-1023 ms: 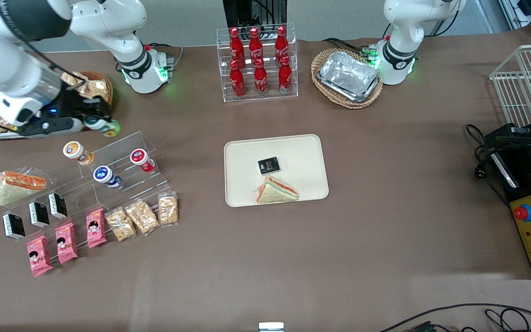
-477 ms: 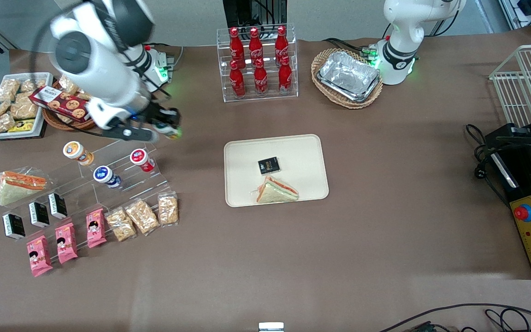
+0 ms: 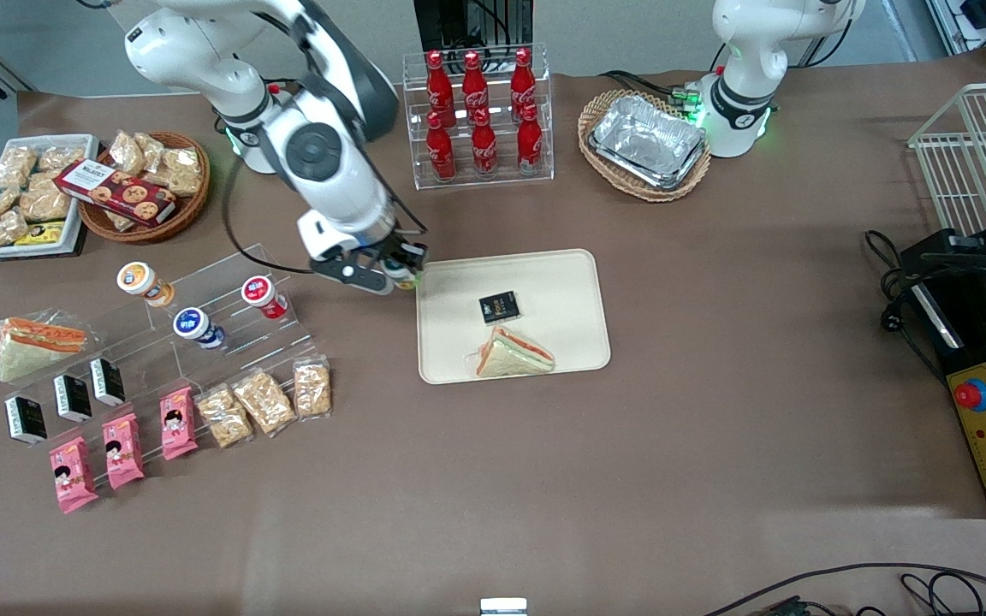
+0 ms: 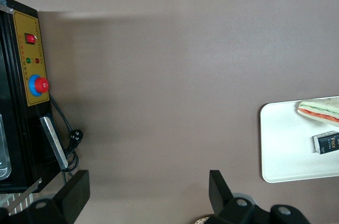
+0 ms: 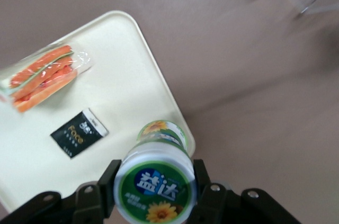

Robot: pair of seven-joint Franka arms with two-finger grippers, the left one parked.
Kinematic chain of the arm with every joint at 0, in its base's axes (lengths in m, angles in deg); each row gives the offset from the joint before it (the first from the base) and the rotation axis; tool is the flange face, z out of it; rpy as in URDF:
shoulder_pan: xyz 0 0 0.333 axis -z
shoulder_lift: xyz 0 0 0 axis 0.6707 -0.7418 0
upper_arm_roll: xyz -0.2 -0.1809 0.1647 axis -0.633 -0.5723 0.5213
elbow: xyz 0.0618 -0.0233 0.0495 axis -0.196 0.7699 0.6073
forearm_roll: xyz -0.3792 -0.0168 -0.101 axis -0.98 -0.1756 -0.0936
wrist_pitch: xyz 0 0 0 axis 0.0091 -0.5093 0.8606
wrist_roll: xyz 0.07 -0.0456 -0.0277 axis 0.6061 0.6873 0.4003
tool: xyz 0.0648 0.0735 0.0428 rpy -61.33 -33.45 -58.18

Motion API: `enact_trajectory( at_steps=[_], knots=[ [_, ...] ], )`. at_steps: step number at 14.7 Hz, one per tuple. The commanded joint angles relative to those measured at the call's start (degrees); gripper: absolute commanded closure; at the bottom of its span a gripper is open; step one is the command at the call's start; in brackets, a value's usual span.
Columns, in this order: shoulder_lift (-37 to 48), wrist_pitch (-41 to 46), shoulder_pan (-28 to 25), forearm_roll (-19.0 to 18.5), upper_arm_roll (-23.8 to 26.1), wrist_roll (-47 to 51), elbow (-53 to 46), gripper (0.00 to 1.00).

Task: Place green gum on tray
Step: 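Lift the green gum jar and carry it over the cream tray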

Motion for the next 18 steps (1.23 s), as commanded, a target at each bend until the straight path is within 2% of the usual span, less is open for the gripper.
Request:
enact_trajectory(
  at_steps=[1,6,9,10,11,18],
  knots=[
    [-7.88,-11.41,-5.62,0.7,-0.78,10.3,1.35,0.6],
    [-15.19,-21.89,-7.56,0.7,-0.78,11.64,2.4,0.6],
    [-16.25,-23.57,-7.74,0.7,-0.78,12.52,2.49,0.58],
    [-16.17,-23.57,-7.66,0.7,-0.78,12.52,2.49,0.39],
    [-16.17,-23.57,-7.65,0.7,-0.78,12.61,2.49,0.0],
    [-15.9,-22.87,-7.22,0.7,-0.78,12.17,1.79,0.0]
  ],
)
